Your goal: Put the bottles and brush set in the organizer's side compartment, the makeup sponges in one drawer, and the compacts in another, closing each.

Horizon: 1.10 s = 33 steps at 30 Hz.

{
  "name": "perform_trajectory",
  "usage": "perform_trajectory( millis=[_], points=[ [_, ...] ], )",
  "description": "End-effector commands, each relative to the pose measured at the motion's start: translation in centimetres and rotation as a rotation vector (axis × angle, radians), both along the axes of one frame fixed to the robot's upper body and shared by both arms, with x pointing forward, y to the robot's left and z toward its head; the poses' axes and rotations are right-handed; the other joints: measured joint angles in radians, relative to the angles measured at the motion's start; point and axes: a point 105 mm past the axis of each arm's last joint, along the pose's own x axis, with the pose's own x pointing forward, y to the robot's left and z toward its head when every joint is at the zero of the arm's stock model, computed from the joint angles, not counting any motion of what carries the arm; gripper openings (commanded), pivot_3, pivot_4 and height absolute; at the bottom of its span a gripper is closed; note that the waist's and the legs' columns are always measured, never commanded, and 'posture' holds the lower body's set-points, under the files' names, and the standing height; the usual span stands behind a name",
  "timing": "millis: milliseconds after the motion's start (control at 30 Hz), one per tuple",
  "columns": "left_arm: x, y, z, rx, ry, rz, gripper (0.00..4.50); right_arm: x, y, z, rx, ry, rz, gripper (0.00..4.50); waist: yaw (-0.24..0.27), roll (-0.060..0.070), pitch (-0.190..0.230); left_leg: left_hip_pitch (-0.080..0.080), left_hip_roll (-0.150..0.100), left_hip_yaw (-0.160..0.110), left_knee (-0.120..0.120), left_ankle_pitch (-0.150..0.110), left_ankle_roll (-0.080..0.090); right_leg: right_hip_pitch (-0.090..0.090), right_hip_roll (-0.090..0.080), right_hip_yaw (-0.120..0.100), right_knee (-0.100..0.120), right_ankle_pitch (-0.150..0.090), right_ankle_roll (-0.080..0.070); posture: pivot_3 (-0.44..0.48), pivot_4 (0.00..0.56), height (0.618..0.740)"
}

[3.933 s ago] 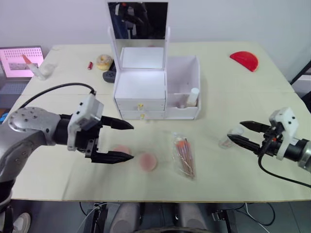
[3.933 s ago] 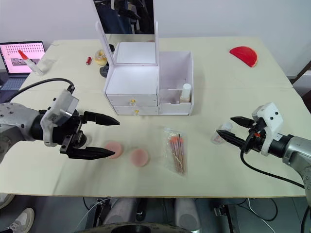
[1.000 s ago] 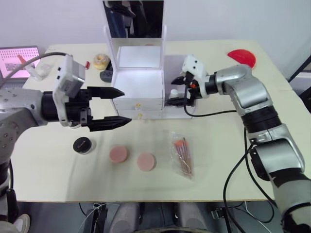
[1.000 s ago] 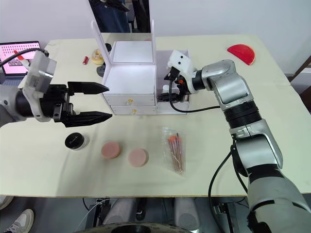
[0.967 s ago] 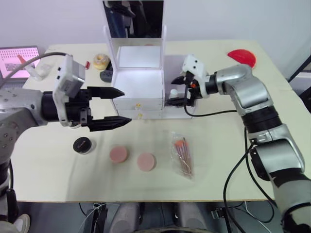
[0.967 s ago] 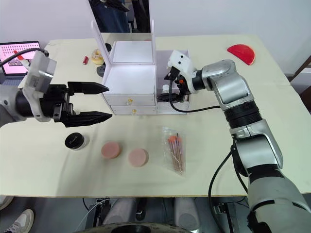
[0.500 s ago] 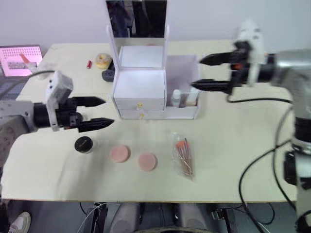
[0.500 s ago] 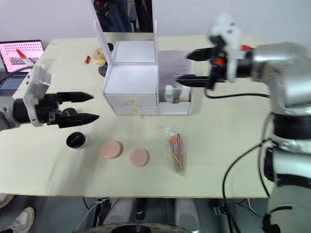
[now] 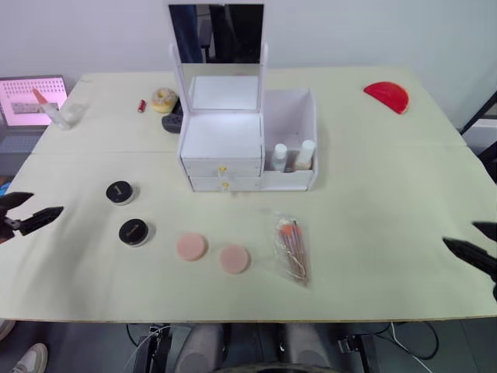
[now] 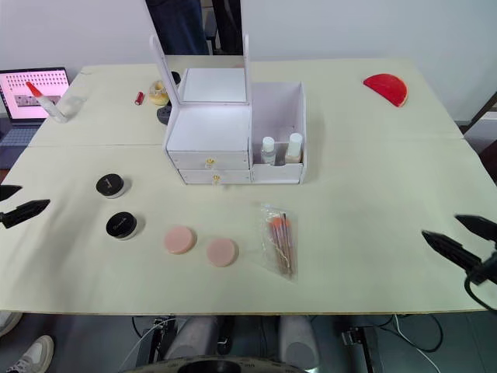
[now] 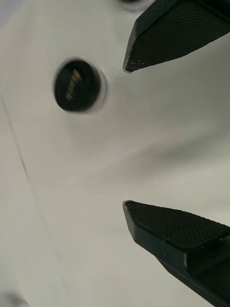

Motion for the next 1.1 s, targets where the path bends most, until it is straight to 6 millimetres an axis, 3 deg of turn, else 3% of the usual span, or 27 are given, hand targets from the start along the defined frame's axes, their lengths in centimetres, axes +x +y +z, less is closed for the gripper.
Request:
perform_trajectory(
  millis=[33,133,267,467,633,800,933,1100],
  points=[
    [-1.0,2.6,0.9,0.047,-0.053,0.105,4.5,-1.0,-1.7,0.4,-0.053,-0.054,-0.065,4.46,-0.002,0.0,0.0,0.001,0.0,0.0,0.0,0.0,0.0,0.001,0.0,0.0,-0.001,0.0,0.0,0.0,0.15,0.74],
    [-1.7,3.7,0.4,0.046,-0.056,0.155,4.5,-1.0,-2.1,0.2,-0.067,-0.077,-0.087,4.46,-0.002,-0.001,0.0,0.004,0.0,0.0,-0.001,0.0,0.0,0.003,-0.001,0.0,-0.001,0.0,0.0,0.0,0.15,0.74],
    [-1.9,3.6,0.1,0.044,-0.055,0.14,4.5,-0.4,-1.6,0.3,-0.054,-0.097,-0.073,4.46,0.0,-0.001,-0.001,0.005,0.0,0.0,-0.001,0.0,0.0,0.004,-0.001,0.002,-0.001,0.0,0.0,0.0,0.15,0.74],
    [-1.2,0.5,-0.3,0.048,-0.045,-0.016,4.5,0.6,0.1,0.6,-0.06,-0.101,-0.025,4.46,0.002,-0.002,-0.001,0.005,0.0,0.0,-0.001,-0.001,0.0,0.006,-0.003,0.002,-0.003,0.0,0.0,0.0,0.15,0.74],
    [0.4,-7.3,1.2,0.01,-0.079,-0.288,4.5,2.3,5.0,2.0,-0.053,-0.122,0.13,4.46,0.002,-0.002,-0.002,0.004,0.001,0.0,-0.001,-0.001,0.0,0.006,-0.003,0.002,-0.003,0.0,-0.001,0.0,0.15,0.74],
    [-0.1,-16.1,2.4,-0.01,-0.079,-0.61,4.5,4.5,11.4,3.6,-0.055,-0.147,0.379,4.46,-0.001,-0.002,-0.002,0.004,0.001,0.0,-0.001,-0.001,0.001,0.007,-0.003,0.002,-0.006,0.0,-0.001,0.0,0.15,0.74],
    [-1.1,-20.6,3.7,-0.057,-0.027,-0.808,4.5,5.2,15.8,4.1,-0.044,-0.136,0.585,4.46,0.001,-0.002,-0.001,0.004,0.001,0.0,-0.001,-0.001,0.002,0.007,-0.001,0.001,-0.007,0.0,0.0,0.0,0.15,0.74],
    [-2.8,-23.7,4.5,-0.053,0.039,-1.006,4.5,4.7,20.7,3.2,-0.082,-0.085,0.838,4.46,0.001,-0.002,-0.001,0.003,0.001,-0.001,0.0,-0.001,0.002,0.007,-0.001,-0.001,-0.008,0.0,0.0,0.0,0.15,0.74]
  ],
)
